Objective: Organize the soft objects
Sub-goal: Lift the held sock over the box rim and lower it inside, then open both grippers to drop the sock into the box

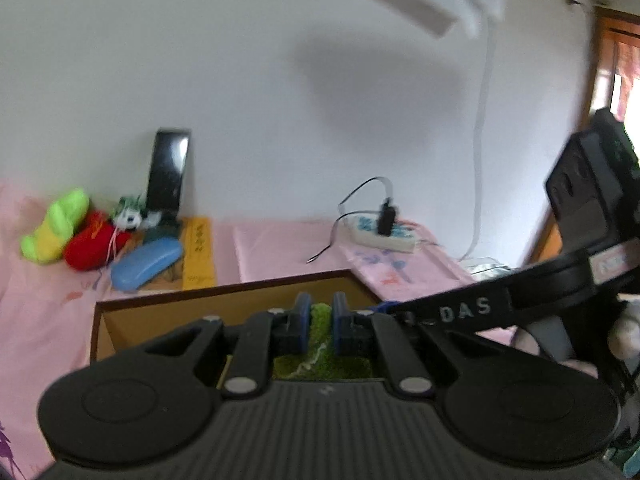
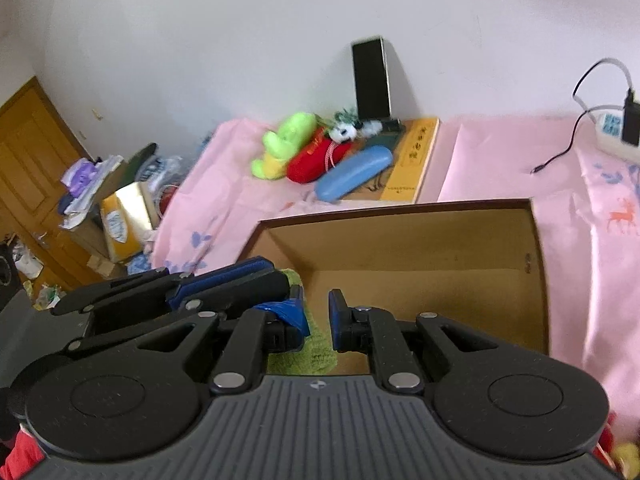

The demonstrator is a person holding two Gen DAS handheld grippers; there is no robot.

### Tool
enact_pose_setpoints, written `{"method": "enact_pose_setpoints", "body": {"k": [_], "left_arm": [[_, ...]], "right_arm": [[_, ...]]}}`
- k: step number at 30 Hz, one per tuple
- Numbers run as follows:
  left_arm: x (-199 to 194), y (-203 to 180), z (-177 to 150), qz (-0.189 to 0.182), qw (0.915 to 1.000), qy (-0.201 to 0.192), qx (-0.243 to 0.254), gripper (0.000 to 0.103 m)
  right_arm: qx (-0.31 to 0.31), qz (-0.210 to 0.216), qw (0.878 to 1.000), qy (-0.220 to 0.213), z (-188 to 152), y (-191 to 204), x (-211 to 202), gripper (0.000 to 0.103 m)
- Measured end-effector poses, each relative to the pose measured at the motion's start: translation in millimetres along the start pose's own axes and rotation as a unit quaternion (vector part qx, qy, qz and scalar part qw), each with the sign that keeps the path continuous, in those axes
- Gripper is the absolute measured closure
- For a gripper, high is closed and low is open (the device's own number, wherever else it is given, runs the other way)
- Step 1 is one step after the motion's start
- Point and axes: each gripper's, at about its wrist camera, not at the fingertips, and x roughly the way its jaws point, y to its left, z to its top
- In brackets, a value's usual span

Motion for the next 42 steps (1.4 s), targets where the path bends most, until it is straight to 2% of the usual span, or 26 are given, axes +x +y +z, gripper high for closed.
{"method": "enact_pose_setpoints", "body": {"k": [4,8,13,16,19,20,21,23,29,33,38,42], "left_arm": [[41.5,41.6,0.2,0.030,0.9982,0.040,-0.032,0.098],[74.6,75.2,-3.4,0.066,0.9928,0.081,-0.058,0.099],[102.8,97.2,-10.0,0.123,0.9797,0.139,-0.076,0.098],[108.9,100.0,-14.8,0.139,0.9746,0.158,-0.076,0.097],[111.3,98.0,-15.5,0.165,0.9701,0.166,-0.066,0.092],[111.0,98.1,-15.7,0.165,0.9696,0.168,-0.066,0.082],[110.5,98.1,-15.0,0.169,0.9694,0.166,-0.066,0.078],[106.8,99.5,-14.3,0.176,0.9693,0.158,-0.068,0.062],[95.0,92.0,-14.2,0.191,0.9682,0.151,-0.058,0.060],[75.4,74.2,-12.1,0.211,0.9684,0.129,-0.031,0.056],[49.7,52.3,-10.0,0.238,0.9651,0.108,-0.013,0.052],[31.8,34.6,-10.7,0.268,0.9587,0.097,0.006,0.049]], "right_arm": [[0.014,0.001,0.999,0.030,11.1,-10.4,43.9,0.103],[0.024,0.009,0.998,0.051,15.5,-15.2,76.3,0.103],[0.027,0.005,0.998,0.062,16.3,-20.3,105.6,0.103],[0.035,0.007,0.997,0.063,12.6,-27.4,113.3,0.103],[0.050,0.008,0.996,0.068,11.8,-33.8,118.0,0.101],[0.054,0.008,0.996,0.066,12.0,-34.9,117.5,0.101],[0.056,0.010,0.996,0.063,12.3,-35.5,115.0,0.100],[0.057,0.010,0.997,0.057,14.7,-36.0,112.1,0.100],[0.039,0.004,0.998,0.041,14.1,-30.2,94.9,0.099],[0.025,-0.003,0.999,0.021,10.7,-22.2,79.9,0.099],[0.013,-0.011,1.000,0.006,0.8,-11.4,64.8,0.099],[0.008,-0.018,1.000,0.002,-9.5,-4.1,55.0,0.098]]}}
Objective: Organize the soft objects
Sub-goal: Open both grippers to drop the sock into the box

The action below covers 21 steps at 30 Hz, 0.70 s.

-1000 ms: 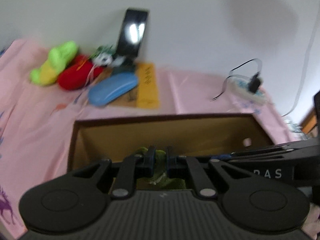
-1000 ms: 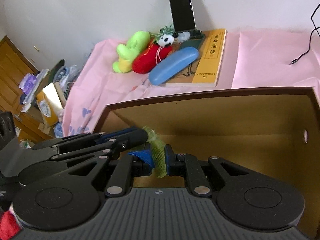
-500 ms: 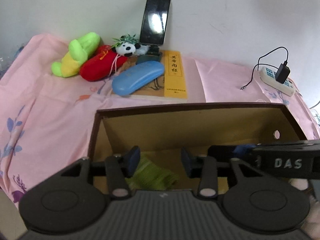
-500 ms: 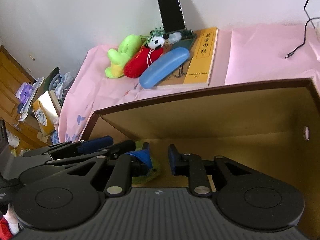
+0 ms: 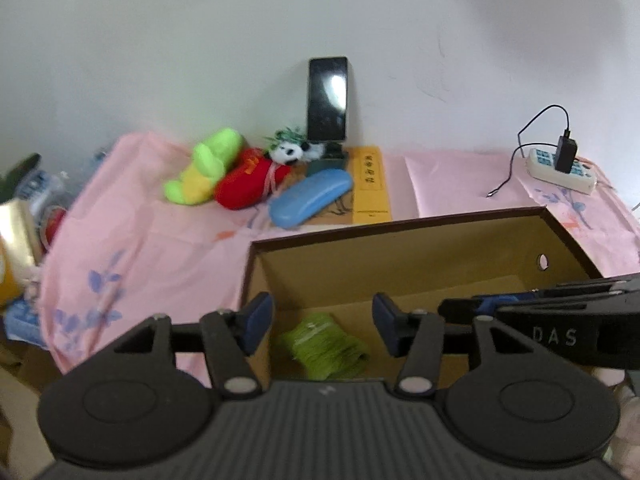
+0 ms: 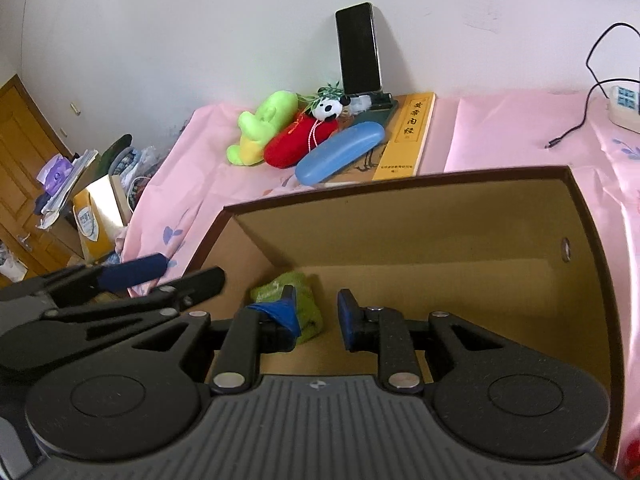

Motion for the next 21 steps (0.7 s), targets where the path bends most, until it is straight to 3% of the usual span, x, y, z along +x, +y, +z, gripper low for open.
{"method": "enact_pose_setpoints", "body": {"k": [10,21], "left_arm": [[-39.7,0.7,-20.7,0.023,0.9996,0.004,-0.014,0.047],[-82.8,-11.5,-47.0,0.030,0.9994,-0.009,-0.013,0.046]], "right_arm": [[0.031,0.018,0.999,-0.020,-26.5,8.5,-33.2,0.098],[0.029,0.005,0.999,-0.015,-54.7,24.3,-55.9,0.097]]}}
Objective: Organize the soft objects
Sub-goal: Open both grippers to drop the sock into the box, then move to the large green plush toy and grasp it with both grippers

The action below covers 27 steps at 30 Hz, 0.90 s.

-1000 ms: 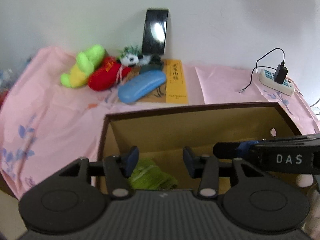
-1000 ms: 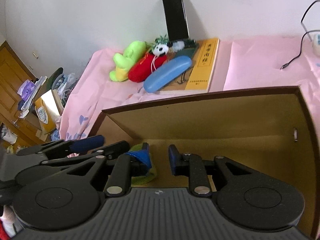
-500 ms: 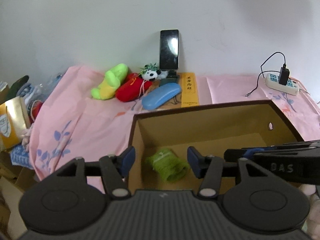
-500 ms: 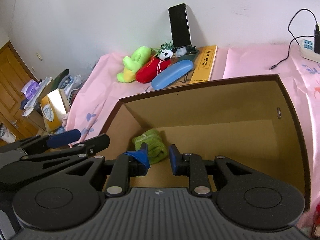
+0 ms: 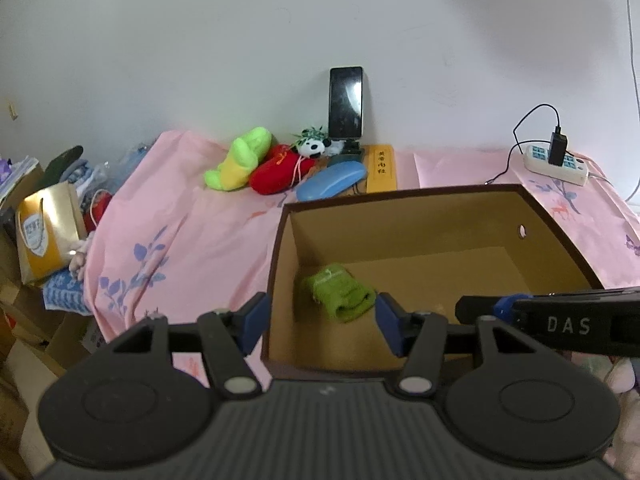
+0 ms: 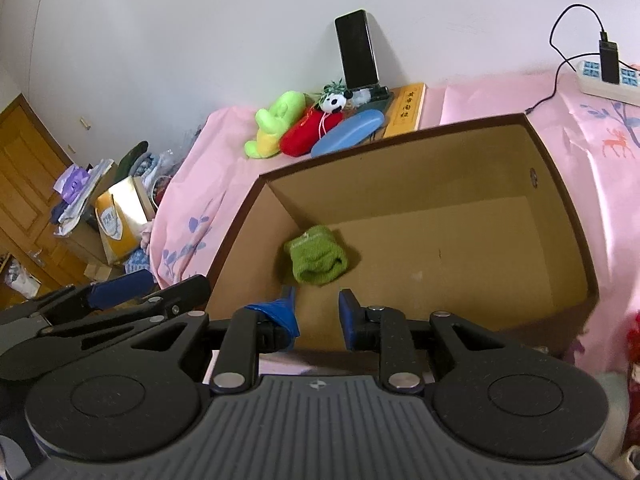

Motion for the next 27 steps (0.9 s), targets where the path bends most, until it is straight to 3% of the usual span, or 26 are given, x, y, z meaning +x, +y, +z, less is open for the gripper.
{"method": "enact_pose_setpoints", "body": {"k": [12,20,27], "left_arm": [[-13.6,-1.6,-33.6,-0.025,0.9992,0.024,-0.019,0.046],[-20.5,-5.1,-61.1,-0.098,0.9943,0.038,-0.013,0.045],[-37.8,-24.7,-83.3,-0.190,0.9814,0.018,0.023,0.044]], "right_arm": [[0.004,-0.034,0.999,-0.003,-24.5,1.1,-20.5,0.094],[0.016,-0.050,0.999,0.015,-44.9,-11.9,-33.5,0.093],[0.025,-0.072,0.996,0.040,-63.7,-28.3,-36.6,0.092]]}}
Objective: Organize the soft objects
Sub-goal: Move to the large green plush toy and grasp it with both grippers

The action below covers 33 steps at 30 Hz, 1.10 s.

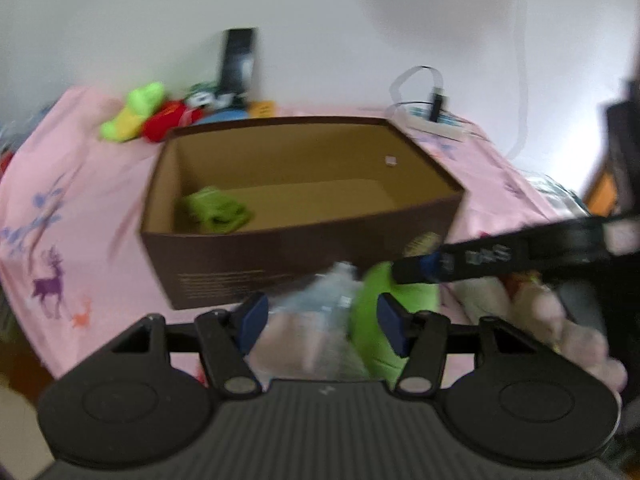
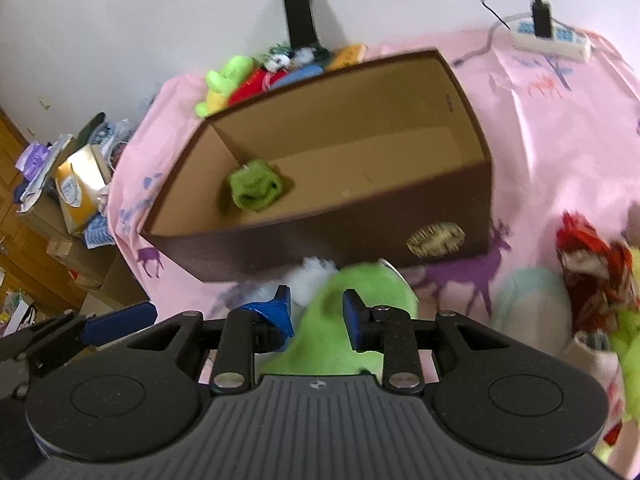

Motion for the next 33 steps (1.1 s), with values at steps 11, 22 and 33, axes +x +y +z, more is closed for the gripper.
{"method": "enact_pose_setpoints", "body": {"k": [11,22,33], "left_arm": [[34.8,-40.1,-19.9,-0.083,0.9936,0.024,0.073,0.043],[76.1,-42.5,-23.1,-0.048,0.9932,0.051,0.093,0.041],[88.3,-45.5,-30.6,-0.023,0.9944,0.043,0.093,0.048]], "right_arm": [[0.075,0.004,0.996,0.040,-12.4,-30.5,-0.3,0.090],[0.109,0.033,0.992,0.062,-13.3,-36.2,10.1,0.087],[0.123,0.037,0.990,0.050,-19.1,-35.1,19.6,0.077]]}}
